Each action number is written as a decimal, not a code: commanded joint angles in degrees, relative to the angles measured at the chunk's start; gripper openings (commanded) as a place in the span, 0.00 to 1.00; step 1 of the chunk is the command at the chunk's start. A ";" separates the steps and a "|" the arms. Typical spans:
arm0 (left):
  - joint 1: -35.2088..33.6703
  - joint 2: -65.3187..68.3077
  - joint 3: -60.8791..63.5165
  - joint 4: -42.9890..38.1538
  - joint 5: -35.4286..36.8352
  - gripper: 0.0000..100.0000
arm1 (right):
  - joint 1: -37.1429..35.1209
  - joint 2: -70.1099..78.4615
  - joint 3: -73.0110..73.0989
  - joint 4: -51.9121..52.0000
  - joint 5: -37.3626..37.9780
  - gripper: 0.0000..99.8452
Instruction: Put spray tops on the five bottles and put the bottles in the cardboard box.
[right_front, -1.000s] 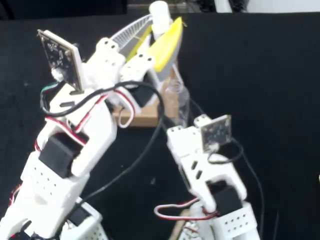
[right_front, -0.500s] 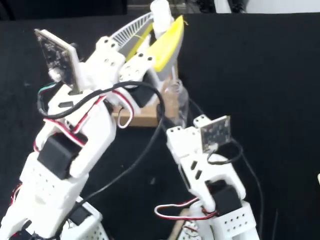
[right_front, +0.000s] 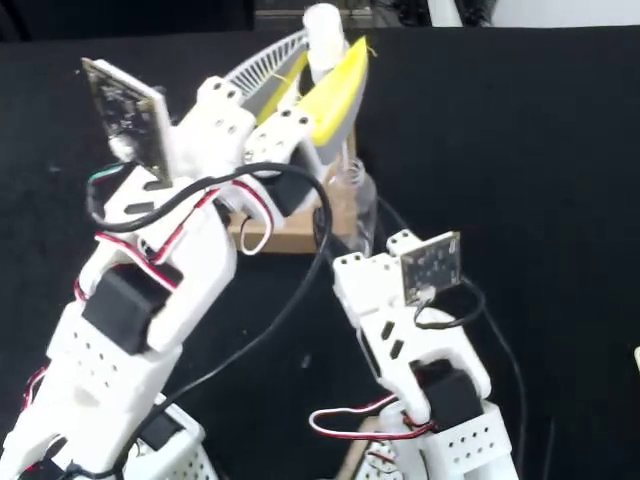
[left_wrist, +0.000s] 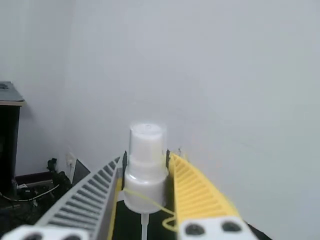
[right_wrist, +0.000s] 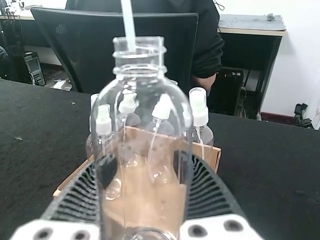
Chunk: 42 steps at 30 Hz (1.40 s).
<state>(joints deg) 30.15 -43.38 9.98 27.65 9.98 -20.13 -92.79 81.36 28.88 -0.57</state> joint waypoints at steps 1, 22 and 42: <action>0.66 -0.88 1.27 -0.62 0.00 0.03 | -0.35 -1.10 -0.57 -1.49 -0.35 0.01; 0.48 -14.24 17.80 5.63 6.95 0.18 | -0.35 -1.10 -0.57 -1.49 -0.35 0.01; -25.71 -18.11 8.84 32.35 -8.35 0.17 | 31.47 0.31 -14.11 3.52 0.00 0.01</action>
<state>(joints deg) 10.64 -61.14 17.27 58.07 2.51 3.08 -92.79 73.80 33.10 -0.57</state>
